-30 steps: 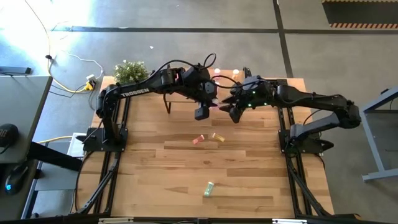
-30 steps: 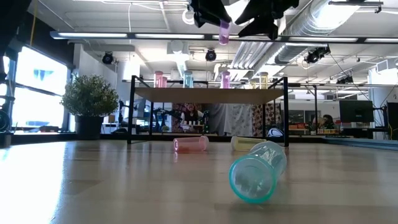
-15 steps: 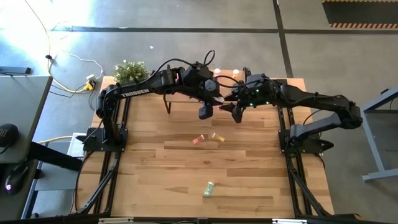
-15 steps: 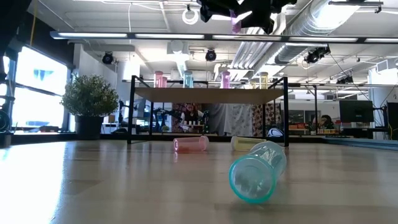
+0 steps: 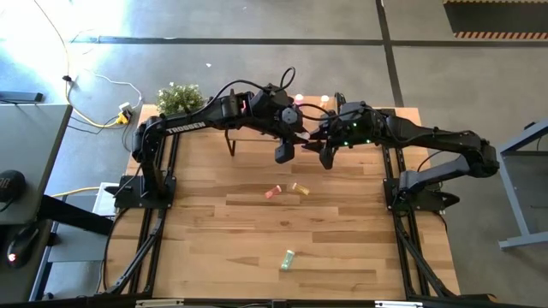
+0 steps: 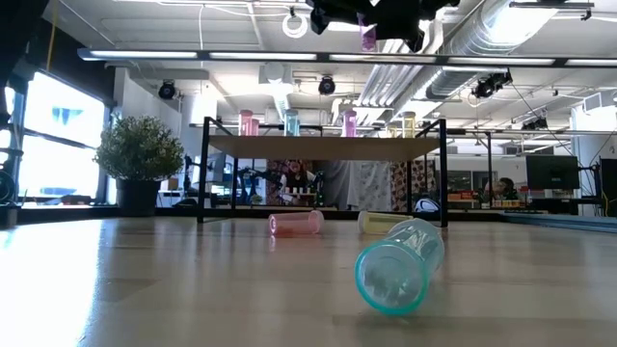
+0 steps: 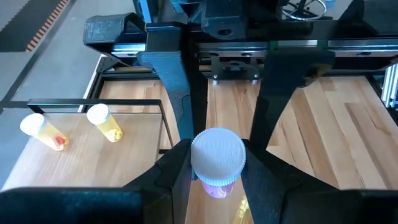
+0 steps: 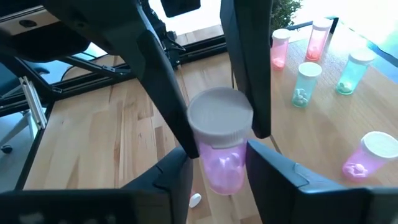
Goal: Pick and place medicine bottles onto shelf by color
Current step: Put the purple pill bottle on the shelf aligned with the other purple pill bottles
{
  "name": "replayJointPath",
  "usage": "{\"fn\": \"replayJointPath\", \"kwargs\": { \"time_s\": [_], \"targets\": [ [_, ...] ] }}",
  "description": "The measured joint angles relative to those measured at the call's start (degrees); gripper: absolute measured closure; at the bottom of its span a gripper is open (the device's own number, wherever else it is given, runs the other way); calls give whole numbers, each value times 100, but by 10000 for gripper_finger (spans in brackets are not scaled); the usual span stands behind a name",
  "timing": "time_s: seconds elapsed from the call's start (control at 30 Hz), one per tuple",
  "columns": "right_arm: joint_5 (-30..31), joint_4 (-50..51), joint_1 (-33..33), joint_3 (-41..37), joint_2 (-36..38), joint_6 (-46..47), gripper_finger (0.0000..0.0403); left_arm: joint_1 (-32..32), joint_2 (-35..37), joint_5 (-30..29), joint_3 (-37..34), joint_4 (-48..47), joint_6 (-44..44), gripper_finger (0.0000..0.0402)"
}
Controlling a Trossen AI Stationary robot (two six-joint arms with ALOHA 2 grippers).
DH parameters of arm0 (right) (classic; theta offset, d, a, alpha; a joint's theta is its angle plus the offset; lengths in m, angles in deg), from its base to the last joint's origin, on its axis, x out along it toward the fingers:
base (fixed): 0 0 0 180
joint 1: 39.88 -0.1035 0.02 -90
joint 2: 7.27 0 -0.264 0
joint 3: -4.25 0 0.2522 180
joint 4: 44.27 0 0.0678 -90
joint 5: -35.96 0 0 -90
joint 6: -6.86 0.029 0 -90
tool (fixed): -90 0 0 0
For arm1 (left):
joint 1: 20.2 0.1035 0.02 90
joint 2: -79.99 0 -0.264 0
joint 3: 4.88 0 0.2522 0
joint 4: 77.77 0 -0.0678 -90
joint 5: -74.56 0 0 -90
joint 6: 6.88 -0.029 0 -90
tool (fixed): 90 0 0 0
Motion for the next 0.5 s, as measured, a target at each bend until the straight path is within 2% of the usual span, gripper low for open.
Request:
{"fn": "replayJointPath", "kwargs": {
  "time_s": [0.5],
  "targets": [
    [11, 15, 0, 0, -2, -2, 322, 2, 0, 11, 0, -61, 165, 289]
  ]
}}
